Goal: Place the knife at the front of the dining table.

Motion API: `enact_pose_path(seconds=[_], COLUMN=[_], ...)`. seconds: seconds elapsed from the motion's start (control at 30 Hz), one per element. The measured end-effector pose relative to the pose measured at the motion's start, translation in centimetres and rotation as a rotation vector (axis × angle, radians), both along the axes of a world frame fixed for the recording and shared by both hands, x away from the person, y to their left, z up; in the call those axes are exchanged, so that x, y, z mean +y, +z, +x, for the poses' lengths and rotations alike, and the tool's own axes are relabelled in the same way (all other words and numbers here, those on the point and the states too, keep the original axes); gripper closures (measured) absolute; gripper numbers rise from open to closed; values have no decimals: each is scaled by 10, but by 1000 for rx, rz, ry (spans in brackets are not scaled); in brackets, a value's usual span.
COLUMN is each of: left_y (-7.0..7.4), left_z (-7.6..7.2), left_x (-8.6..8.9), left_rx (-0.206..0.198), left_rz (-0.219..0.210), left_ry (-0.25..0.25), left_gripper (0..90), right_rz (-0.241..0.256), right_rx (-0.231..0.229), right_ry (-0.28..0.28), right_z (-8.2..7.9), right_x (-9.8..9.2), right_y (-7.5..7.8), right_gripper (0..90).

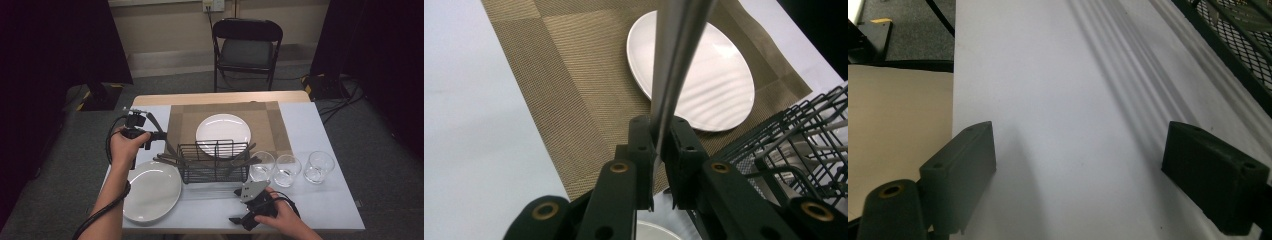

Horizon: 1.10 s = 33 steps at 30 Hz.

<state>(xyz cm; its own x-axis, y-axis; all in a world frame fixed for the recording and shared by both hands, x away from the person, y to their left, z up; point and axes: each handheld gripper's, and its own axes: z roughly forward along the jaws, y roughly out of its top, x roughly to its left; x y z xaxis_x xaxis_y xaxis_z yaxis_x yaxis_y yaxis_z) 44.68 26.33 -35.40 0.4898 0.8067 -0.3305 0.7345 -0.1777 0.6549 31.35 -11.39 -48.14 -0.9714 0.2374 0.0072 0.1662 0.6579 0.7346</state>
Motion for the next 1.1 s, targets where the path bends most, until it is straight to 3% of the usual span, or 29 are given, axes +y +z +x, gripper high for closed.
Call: enact_pose_path(seconds=[0.17,0.77,1.1], left_y=[-1,-11,-21], left_z=[-3,-9,-10], left_x=[-4,-5,-9], left_rx=[-5,-15,-27], left_rz=[16,16,-20], left_ry=[-32,-32,-24], left_gripper=[825,828,826], right_rz=[0,-1,-1], right_rx=[0,-2,-1], right_ry=[0,1,0], right_z=[0,0,0], right_x=[0,0,0], right_y=[0,0,0], right_gripper=[130,130,130])
